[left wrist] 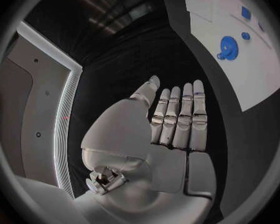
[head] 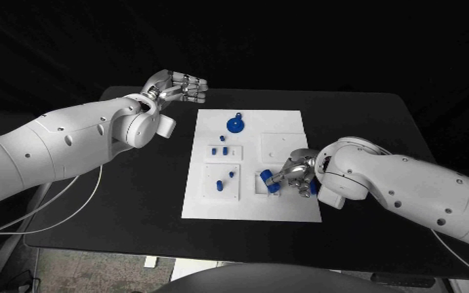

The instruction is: Assemble the parts on the task board

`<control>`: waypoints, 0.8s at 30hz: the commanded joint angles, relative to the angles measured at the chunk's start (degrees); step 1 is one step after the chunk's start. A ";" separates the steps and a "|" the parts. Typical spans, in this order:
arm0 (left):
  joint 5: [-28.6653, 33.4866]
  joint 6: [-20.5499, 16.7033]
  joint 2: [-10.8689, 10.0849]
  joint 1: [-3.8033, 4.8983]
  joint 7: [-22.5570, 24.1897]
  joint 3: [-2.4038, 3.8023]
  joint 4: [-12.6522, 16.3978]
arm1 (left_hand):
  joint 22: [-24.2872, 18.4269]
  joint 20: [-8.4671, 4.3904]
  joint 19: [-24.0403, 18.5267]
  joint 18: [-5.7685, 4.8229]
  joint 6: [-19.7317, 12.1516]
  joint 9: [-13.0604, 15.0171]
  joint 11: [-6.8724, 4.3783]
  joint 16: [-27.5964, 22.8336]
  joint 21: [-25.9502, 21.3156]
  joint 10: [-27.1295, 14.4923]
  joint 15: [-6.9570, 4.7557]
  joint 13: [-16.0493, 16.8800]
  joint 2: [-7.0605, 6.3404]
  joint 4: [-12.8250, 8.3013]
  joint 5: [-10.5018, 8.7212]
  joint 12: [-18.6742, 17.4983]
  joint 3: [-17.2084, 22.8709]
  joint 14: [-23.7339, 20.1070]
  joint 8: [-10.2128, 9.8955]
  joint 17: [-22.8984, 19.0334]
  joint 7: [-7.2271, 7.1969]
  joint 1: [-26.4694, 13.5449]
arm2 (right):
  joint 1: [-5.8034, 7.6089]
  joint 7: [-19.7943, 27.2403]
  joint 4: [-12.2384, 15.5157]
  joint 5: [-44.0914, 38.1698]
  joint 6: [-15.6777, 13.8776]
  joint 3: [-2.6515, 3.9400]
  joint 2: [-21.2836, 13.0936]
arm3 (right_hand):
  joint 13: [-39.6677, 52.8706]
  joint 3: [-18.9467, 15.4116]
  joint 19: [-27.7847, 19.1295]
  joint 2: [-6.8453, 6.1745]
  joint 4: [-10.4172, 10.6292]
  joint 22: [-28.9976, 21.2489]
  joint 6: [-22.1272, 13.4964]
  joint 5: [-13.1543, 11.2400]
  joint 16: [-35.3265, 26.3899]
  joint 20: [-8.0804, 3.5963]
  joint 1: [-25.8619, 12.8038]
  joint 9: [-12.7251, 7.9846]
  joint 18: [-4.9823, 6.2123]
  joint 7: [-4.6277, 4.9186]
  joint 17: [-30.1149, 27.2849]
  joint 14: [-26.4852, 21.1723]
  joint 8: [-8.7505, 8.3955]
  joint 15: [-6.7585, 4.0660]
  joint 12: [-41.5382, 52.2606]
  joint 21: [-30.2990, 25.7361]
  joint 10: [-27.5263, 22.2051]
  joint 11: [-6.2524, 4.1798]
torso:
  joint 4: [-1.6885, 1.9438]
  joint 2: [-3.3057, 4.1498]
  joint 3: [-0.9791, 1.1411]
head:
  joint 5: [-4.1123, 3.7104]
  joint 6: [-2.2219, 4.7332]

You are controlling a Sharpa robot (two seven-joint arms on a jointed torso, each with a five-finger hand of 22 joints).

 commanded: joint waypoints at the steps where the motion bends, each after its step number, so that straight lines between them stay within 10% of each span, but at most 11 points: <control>1: 0.18 0.96 0.14 0.01 0.27 0.02 0.07 | -0.07 0.30 0.22 -0.14 -0.51 -0.03 0.00 -0.23 0.12 -0.28 0.35 -0.06 0.21 0.14 0.34 -0.16 0.04 -0.06 -0.22 -0.02 0.05 -0.32 | 0.01 -0.85 -0.74 0.06 0.78 -0.42 1.00 | -0.04 -0.32 2.52 -0.11 -0.13 0.08 -0.06 -0.32 -0.24 -0.36 0.29 0.05 0.13 -0.12 -0.03 -0.02 0.04 -0.51 -0.33 -0.27 0.00 -0.05 | 0.08 0.02 0.04 | 0.09 -0.10; 15: 0.18 1.06 0.13 0.01 0.12 0.02 0.09 | -0.09 0.34 0.17 -0.14 -0.70 -0.03 0.04 -0.24 0.09 -0.36 0.38 -0.06 0.19 0.20 0.30 -0.15 -0.05 -0.13 -0.22 -0.02 0.09 -0.38 | 0.02 -0.48 -2.43 -2.83 -0.03 -1.76 3.33 | -0.25 -1.00 2.52 -0.10 0.37 0.05 0.07 -1.01 -0.51 -0.42 0.34 0.06 0.14 -0.15 -0.16 -0.07 0.04 -0.58 -0.58 -0.54 -0.13 -0.05 | -0.05 0.02 0.05 | 0.35 -0.15; 21: 0.18 1.10 0.16 0.01 0.04 0.02 0.10 | -0.09 0.34 0.17 -0.14 -0.70 -0.03 0.04 -0.24 0.09 -0.36 0.38 -0.06 0.19 0.20 0.30 -0.15 -0.05 -0.13 -0.22 -0.02 0.09 -0.38 | 0.02 -0.25 -2.29 -3.13 0.00 -1.94 3.51 | -0.47 -2.99 2.54 -0.60 2.68 -0.04 -0.20 -8.09 -0.74 -0.37 0.12 0.17 0.18 -0.12 -0.25 -0.06 0.04 -0.52 -0.76 -0.85 -0.15 0.05 | -0.07 0.01 0.05 | 0.33 -0.08; 24: 0.18 1.10 0.16 0.01 0.03 0.02 0.09 | -0.10 0.34 0.17 -0.14 -0.70 -0.02 0.04 -0.24 0.09 -0.39 0.40 -0.06 0.21 0.27 0.30 -0.15 -0.09 -0.16 -0.20 -0.02 0.09 -0.44 | 0.02 0.04 -2.18 -3.18 0.22 -1.97 3.51 | -0.63 -1.87 2.54 -3.52 7.63 -0.04 -0.47 -15.27 -0.91 -0.30 -0.64 0.33 0.22 -0.13 -0.32 -0.06 0.11 -0.49 -0.89 -0.95 -0.24 0.22 | -0.09 0.00 0.05 | 0.29 -0.07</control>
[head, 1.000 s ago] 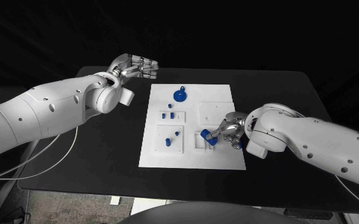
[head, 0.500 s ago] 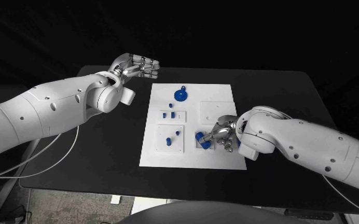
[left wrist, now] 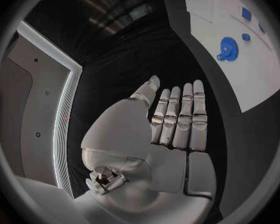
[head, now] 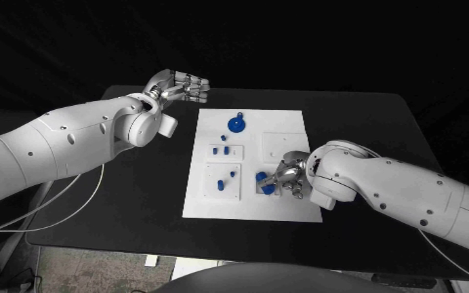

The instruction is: Assemble the parts on the task board

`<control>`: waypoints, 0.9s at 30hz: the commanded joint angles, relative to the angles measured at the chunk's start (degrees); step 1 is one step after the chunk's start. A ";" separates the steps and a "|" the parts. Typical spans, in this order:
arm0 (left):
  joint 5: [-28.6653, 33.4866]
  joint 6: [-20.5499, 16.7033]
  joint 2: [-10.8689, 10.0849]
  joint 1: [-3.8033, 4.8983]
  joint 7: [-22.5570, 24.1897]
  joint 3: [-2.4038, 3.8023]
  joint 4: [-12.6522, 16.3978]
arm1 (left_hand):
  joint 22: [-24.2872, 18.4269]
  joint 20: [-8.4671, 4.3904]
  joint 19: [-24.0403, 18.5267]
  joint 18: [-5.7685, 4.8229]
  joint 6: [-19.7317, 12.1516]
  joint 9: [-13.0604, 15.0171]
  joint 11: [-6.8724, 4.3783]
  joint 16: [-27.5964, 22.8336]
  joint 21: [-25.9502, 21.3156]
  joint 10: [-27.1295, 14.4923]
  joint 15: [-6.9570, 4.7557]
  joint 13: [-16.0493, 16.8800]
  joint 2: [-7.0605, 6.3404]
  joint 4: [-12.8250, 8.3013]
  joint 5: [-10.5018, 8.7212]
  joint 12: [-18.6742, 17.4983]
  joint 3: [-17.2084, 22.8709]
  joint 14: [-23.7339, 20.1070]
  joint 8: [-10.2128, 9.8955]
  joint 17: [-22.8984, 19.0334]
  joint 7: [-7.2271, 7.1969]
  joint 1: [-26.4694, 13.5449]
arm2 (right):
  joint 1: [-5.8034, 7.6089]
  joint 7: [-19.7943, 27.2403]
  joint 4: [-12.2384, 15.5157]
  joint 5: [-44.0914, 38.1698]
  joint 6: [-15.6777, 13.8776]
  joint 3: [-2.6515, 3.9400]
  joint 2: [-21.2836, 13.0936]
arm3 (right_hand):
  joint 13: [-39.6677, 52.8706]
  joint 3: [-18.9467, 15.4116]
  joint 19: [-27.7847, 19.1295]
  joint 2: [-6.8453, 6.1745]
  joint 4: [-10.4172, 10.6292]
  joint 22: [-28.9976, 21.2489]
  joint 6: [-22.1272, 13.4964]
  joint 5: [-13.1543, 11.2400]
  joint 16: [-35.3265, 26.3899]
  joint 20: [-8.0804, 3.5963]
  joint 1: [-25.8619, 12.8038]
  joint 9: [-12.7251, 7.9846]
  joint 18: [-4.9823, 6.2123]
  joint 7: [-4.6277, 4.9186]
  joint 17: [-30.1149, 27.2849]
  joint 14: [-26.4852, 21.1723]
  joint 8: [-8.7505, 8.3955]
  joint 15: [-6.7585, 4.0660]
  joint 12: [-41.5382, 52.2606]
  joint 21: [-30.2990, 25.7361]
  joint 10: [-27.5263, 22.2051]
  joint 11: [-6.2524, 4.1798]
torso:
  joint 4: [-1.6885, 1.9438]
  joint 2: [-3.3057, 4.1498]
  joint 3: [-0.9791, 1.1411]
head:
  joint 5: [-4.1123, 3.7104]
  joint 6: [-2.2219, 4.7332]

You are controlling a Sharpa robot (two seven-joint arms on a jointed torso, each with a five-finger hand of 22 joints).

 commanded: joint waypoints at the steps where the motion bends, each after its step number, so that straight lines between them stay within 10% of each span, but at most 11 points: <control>1: 0.18 0.87 0.12 0.01 0.25 0.03 0.07 | -0.05 0.34 0.17 -0.14 -0.34 -0.02 0.04 -0.24 0.09 -0.39 0.40 -0.06 0.21 0.27 0.30 -0.15 -0.09 -0.16 -0.20 -0.03 0.05 -0.44 | -0.30 0.08 0.15 -0.87 0.65 -0.26 0.12 | -0.13 1.78 2.53 -3.68 5.12 -0.03 -0.57 -5.45 -0.40 -0.29 -0.53 0.20 0.26 0.13 -0.06 0.11 -0.31 -0.29 -0.27 -0.28 -0.24 0.15 | -0.01 0.00 0.02 | -0.10 0.04; 3: 0.18 0.89 0.13 0.01 0.23 0.03 0.07 | -0.05 0.34 0.17 -0.14 -0.34 -0.02 0.04 -0.24 0.09 -0.39 0.40 -0.06 0.21 0.27 0.30 -0.15 -0.09 -0.16 -0.20 -0.03 0.05 -0.44 | -0.30 0.37 0.31 -0.88 0.86 -0.27 0.05 | -0.16 0.97 2.55 -5.18 7.52 0.00 -0.73 -5.81 -0.43 -0.36 -1.50 0.15 0.23 0.15 -0.03 0.08 -0.33 -0.33 -0.34 -0.21 -0.26 0.13 | -0.01 0.00 0.03 | -0.13 0.04; 7: 0.18 0.92 0.13 0.01 0.19 0.03 0.06 | -0.06 0.36 0.15 -0.14 -0.42 -0.02 0.05 -0.24 0.08 -0.40 0.41 -0.06 0.23 0.38 0.31 -0.15 -0.15 -0.16 -0.21 -0.02 0.07 -0.51 | -0.31 0.92 0.84 -0.89 1.14 -0.28 -0.31 | -0.18 -14.34 2.54 0.78 6.65 0.15 -0.88 -5.08 -0.48 -0.22 -0.42 0.34 0.31 0.19 0.04 0.13 -0.31 -0.24 -0.21 -0.24 -0.30 0.19 | 0.04 0.02 0.06 | -0.21 0.02; 27: 0.18 0.93 -0.02 0.01 0.06 0.03 -0.03 | -0.07 0.38 0.15 -0.14 -0.57 -0.02 0.06 -0.24 0.07 -0.42 0.42 -0.06 0.29 0.60 0.31 -0.15 -0.23 -0.17 -0.20 -0.02 0.09 -0.58 | -0.32 3.70 4.93 -1.20 1.90 -0.03 -4.15 | -0.09 -16.67 2.61 2.14 5.72 0.34 -0.41 -5.36 -0.25 -0.29 0.58 0.43 0.28 0.07 0.28 0.17 -0.31 -0.30 0.10 0.17 -0.07 0.12 | -0.06 0.00 0.09 | -0.25 0.07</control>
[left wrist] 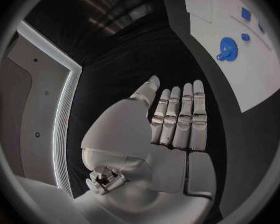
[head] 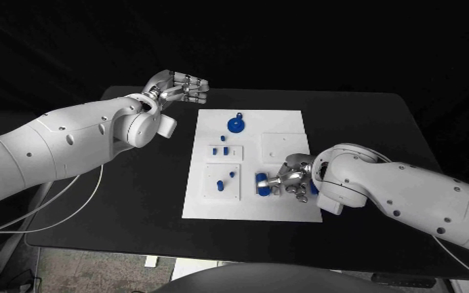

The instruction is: Assemble the parts on the task board

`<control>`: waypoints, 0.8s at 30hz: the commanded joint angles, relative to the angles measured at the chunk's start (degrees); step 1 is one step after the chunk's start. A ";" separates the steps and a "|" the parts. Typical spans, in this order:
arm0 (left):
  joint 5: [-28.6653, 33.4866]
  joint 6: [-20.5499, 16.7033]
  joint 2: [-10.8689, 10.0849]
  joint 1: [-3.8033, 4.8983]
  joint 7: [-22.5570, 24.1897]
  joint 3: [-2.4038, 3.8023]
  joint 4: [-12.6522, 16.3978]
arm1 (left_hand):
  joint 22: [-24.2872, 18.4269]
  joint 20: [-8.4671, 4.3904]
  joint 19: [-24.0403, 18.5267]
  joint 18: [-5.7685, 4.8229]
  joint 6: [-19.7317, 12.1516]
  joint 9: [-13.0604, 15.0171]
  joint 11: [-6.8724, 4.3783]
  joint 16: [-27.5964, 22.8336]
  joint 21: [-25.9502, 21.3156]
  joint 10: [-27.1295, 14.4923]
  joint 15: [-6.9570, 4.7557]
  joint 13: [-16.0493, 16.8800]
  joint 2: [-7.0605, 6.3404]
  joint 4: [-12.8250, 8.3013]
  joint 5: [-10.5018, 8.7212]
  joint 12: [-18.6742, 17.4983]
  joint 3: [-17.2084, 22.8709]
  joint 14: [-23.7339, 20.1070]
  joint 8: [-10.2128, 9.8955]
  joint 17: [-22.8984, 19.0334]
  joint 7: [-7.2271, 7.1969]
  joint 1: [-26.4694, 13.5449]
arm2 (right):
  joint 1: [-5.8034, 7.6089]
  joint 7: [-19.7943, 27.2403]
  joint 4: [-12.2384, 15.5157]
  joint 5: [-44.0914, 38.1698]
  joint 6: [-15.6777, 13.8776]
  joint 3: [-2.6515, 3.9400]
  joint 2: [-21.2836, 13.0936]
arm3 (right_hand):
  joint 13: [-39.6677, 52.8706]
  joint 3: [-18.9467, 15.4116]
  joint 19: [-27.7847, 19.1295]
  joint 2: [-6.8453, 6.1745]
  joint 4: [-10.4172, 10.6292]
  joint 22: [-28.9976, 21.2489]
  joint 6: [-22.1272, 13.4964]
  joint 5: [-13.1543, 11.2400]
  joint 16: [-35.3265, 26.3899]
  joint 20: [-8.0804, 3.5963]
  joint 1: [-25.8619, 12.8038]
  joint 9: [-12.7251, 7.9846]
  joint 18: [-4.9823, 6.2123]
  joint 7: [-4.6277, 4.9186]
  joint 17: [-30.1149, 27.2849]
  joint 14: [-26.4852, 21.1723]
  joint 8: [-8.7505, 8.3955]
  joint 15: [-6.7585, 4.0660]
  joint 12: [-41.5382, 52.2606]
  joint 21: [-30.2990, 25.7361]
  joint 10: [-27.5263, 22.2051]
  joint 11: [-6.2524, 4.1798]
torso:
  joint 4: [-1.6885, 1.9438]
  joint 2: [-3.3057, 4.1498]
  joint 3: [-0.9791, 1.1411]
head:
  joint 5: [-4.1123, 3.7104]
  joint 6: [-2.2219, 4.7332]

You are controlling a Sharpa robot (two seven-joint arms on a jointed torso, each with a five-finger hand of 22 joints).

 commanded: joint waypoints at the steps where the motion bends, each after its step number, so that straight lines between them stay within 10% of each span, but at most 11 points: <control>1: 0.18 0.77 0.05 0.01 0.31 0.03 0.00 | -0.09 0.38 0.15 -0.14 -0.36 -0.02 0.06 -0.24 0.07 -0.42 0.42 -0.06 0.13 0.32 0.31 -0.15 0.04 -0.17 -0.20 -0.02 -0.13 -0.42 | -0.06 1.33 0.75 -0.54 1.16 0.17 -0.45 | 0.04 0.03 2.61 0.76 -0.53 0.07 0.41 0.04 0.00 -0.30 0.04 -0.01 0.28 -0.10 0.03 0.16 -0.09 -0.32 0.07 0.42 -0.05 0.12 | 0.00 0.00 0.03 | -0.12 0.03; 9: 0.18 0.83 0.06 0.01 0.20 0.02 0.00 | -0.09 0.38 0.15 -0.14 -0.36 -0.02 0.06 -0.24 0.07 -0.42 0.42 -0.06 0.13 0.32 0.31 -0.15 0.04 -0.17 -0.20 -0.02 -0.13 -0.42 | -0.06 1.58 1.26 -1.93 1.11 0.70 -1.25 | 0.03 1.27 2.61 1.66 -2.82 0.04 0.60 0.28 0.09 -0.33 0.94 -0.04 0.26 -0.14 0.11 0.15 -0.12 -0.34 0.10 0.49 0.03 0.07 | 0.04 0.01 0.01 | -0.25 0.16; 13: 0.18 0.82 0.04 0.01 0.15 0.02 -0.02 | -0.09 0.38 0.15 -0.14 -0.36 -0.02 0.06 -0.24 0.07 -0.42 0.42 -0.06 0.13 0.32 0.31 -0.15 0.04 -0.17 -0.20 -0.02 -0.13 -0.42 | -0.06 1.74 1.16 -2.61 1.57 0.81 -1.43 | 0.08 9.03 2.60 1.78 -7.17 0.07 1.19 0.65 0.10 -0.39 5.73 -0.18 0.15 -0.14 0.14 0.18 -0.11 -0.40 0.15 0.60 0.11 0.00 | 0.04 0.01 -0.01 | -0.33 0.14; 24: 0.18 0.86 0.03 0.01 0.09 0.01 -0.02 | -0.09 0.38 0.15 -0.14 -0.45 -0.02 0.06 -0.24 0.06 -0.43 0.42 -0.06 0.27 0.47 0.36 -0.15 0.10 -0.19 -0.20 -0.02 -0.10 -0.37 | -0.07 2.01 1.14 -3.44 2.54 0.87 -1.40 | 0.01 14.01 2.59 1.56 -12.16 0.34 3.37 5.49 0.26 -0.47 6.51 -0.52 -0.17 -0.75 0.29 0.24 -0.15 -0.48 0.14 1.00 0.32 -0.24 | 0.05 -0.02 -0.06 | -0.33 0.06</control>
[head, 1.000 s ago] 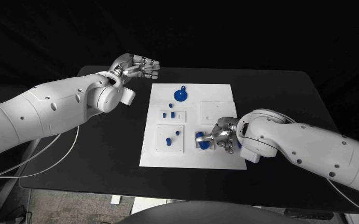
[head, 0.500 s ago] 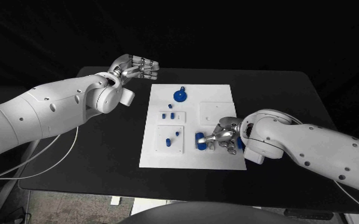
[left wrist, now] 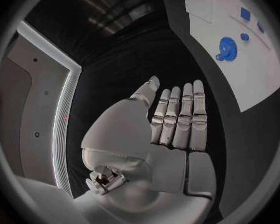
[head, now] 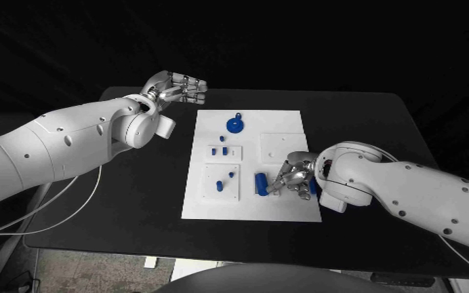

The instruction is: Assemble the parts on the task board

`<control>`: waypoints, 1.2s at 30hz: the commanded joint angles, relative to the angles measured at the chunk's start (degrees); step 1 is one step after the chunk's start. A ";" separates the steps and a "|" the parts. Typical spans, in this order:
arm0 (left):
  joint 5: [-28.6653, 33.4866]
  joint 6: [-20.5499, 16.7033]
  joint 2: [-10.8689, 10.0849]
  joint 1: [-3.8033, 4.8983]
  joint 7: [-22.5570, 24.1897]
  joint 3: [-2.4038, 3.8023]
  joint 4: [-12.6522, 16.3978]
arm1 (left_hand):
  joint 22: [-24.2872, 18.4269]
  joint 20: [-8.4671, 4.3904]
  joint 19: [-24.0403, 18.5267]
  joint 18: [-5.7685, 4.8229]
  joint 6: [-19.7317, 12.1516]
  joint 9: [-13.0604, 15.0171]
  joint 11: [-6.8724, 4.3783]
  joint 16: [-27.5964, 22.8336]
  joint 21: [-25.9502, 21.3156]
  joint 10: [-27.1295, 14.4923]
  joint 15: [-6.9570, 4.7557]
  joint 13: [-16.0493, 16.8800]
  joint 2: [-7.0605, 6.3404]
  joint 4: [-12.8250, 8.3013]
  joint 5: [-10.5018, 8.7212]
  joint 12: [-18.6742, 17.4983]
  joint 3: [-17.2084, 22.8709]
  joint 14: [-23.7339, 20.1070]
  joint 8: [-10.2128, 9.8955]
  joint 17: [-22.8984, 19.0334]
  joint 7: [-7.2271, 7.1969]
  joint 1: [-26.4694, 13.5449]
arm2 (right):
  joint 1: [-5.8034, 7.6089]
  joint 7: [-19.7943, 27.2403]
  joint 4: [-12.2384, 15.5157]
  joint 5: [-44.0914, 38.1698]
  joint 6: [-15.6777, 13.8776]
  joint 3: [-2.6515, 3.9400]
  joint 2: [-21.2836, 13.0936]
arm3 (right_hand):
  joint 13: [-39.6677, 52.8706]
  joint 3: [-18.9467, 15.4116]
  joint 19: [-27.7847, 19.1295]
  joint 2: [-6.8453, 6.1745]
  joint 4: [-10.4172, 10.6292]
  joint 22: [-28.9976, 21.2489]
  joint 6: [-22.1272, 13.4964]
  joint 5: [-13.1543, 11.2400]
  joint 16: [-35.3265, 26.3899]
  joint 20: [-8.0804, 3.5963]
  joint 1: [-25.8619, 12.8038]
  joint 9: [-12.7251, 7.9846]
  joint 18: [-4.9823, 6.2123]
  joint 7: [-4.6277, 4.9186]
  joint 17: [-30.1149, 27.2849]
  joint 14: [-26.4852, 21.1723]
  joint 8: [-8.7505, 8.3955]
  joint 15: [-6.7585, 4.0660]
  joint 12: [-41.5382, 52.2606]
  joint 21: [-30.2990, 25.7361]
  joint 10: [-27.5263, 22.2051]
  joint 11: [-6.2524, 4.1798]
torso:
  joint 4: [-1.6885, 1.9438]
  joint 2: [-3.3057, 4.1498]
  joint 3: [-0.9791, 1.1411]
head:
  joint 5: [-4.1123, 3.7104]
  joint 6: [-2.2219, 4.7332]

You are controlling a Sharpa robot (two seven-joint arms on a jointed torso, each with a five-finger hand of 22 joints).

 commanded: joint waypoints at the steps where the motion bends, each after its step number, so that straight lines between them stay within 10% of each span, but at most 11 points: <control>1: 0.18 0.79 0.04 0.01 0.33 0.02 0.06 | -0.10 0.38 0.15 -0.14 -0.46 -0.02 0.06 -0.24 0.06 -0.43 0.27 -0.06 0.21 0.29 0.36 -0.15 -0.05 -0.03 -0.20 -0.02 -0.12 -0.30 | -0.05 0.67 -0.05 -1.22 1.27 0.03 0.01 | -0.07 0.43 2.60 -0.56 -0.20 0.09 0.41 0.52 0.27 -0.48 -0.29 -0.02 -0.17 -0.05 0.08 -0.01 -0.13 -0.25 0.14 0.40 0.31 -0.25 | 0.01 -0.01 -0.05 | 0.00 -0.04; 36: 0.18 0.88 0.03 0.00 0.34 0.01 0.03 | -0.10 0.40 0.15 -0.13 -0.63 -0.02 0.07 -0.23 0.07 -0.45 0.28 -0.05 0.17 0.67 0.37 -0.14 0.00 -0.04 -0.21 -0.02 -0.08 -0.34 | -0.54 0.18 -3.05 -2.67 -0.98 0.01 3.12 | -0.05 4.30 2.66 0.99 -0.13 0.30 1.10 1.29 0.44 -0.61 -2.25 0.00 -0.34 -0.39 0.33 0.03 -0.14 -0.37 0.19 0.93 0.45 -0.49 | -0.04 0.00 -0.01 | -0.09 -0.49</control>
